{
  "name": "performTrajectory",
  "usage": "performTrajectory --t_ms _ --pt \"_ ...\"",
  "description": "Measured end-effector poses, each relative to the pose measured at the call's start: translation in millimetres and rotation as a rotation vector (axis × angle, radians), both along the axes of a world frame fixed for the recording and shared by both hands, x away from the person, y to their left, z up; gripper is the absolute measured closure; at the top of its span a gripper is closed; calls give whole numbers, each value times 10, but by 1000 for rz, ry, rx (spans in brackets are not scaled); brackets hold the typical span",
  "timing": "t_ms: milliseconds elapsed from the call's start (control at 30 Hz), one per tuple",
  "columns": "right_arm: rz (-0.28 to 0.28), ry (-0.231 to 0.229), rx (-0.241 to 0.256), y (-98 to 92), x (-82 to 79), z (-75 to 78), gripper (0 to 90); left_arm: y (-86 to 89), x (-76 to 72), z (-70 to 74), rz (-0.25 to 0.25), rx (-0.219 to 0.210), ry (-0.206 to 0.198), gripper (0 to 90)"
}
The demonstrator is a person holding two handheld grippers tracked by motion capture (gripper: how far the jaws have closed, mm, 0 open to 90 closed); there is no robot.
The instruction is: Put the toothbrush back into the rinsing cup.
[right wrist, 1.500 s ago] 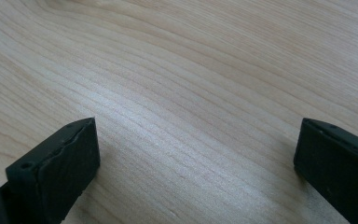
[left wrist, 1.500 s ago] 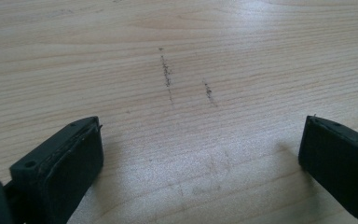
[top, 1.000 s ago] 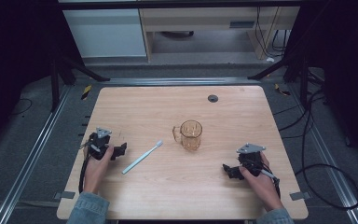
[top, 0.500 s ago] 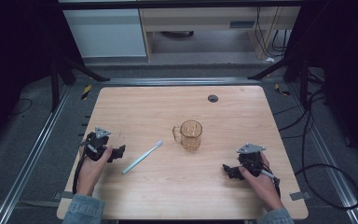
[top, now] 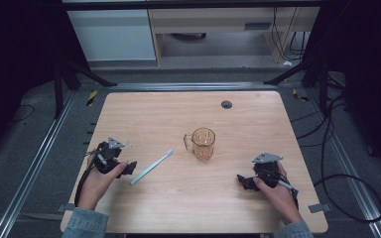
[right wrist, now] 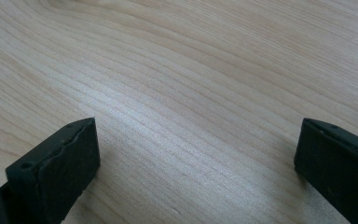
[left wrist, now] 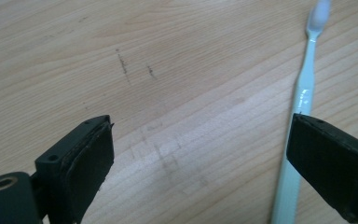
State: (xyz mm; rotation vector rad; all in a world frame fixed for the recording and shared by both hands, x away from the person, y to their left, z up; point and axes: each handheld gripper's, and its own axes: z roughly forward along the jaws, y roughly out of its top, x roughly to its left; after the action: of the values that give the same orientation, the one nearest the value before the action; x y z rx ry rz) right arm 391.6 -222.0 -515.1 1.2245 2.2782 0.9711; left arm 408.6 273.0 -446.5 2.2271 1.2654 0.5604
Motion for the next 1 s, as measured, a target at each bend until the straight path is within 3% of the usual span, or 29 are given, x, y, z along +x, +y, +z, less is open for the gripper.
performTrajectory --t_ms 167,300,367,467,633,1000 --pt "0 0 0 0 0 0 4 -17 7 29 -15 6 26 81" --pt "0 1 0 0 0 0 4 -57 26 50 -34 35 48 102" --pt "-1 1 0 -1 0 0 4 -127 47 62 -63 58 74 110" --pt "0 0 -1 -2 1 0 4 -219 58 67 -103 43 104 124" --pt "-1 -3 -5 -5 2 -1 4 -381 97 107 -155 109 142 139" --pt "-16 0 -1 -11 5 2 6 -631 259 294 -203 170 207 195"
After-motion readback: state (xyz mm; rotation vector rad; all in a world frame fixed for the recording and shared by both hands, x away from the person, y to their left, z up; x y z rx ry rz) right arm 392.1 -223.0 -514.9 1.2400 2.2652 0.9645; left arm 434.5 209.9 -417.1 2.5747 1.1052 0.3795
